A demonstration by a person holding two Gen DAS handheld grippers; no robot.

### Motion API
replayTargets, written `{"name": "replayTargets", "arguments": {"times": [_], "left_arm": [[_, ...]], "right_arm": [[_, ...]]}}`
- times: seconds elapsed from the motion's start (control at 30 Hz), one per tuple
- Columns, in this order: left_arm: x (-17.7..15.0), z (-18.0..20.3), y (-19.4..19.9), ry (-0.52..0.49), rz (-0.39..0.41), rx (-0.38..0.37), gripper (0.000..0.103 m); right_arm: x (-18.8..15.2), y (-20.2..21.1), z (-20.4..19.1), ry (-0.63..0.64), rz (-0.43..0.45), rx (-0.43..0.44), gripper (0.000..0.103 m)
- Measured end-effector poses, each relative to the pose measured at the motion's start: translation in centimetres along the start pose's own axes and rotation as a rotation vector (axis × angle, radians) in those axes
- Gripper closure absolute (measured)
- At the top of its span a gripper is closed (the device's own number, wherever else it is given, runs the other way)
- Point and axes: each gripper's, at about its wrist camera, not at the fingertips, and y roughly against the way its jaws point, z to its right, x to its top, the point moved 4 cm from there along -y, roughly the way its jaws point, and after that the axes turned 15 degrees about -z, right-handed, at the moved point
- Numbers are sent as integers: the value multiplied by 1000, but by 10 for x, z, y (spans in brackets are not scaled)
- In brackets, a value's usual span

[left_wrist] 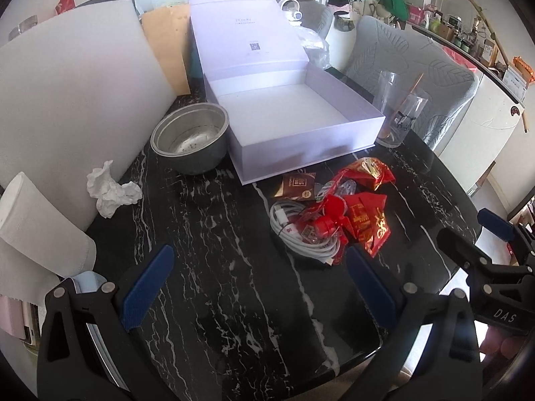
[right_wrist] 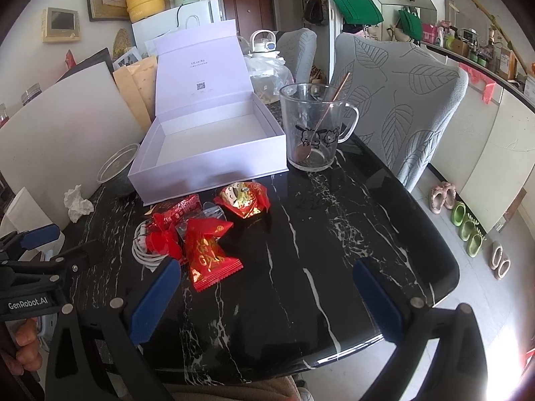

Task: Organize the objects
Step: 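Move both grippers toward the pile of red candy wrappers, then grasp the red pinwheel with the left gripper while the right gripper grasps a red candy packet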

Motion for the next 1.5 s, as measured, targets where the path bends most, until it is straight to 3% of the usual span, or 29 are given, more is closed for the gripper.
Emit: {"name": "replayTargets", "arguments": {"times": [0.37,0.53,0.77,1.03,1.17,1.5], "left_arm": [[-5,0,-14,-8,-18,-46,1],[2,3,-15,-27,-8,-60,5],[14,9,-24,-61,-35,-88,29],[22,21,-27,-121,-52,-167,46],[23,27,-25,-155,-62,-189,46],[22,43,-33,-184,-114,-278,46]], "right_arm": [[-2,-22,-9,46,-36,39,1],[0,-37,-10,54,-65,67,9],[7,-56,-18,95,-98,98,22],[14,-76,-28,150,-133,129,37],[16,-83,-35,182,-141,155,52],[17,-77,-38,219,-97,162,66]]}}
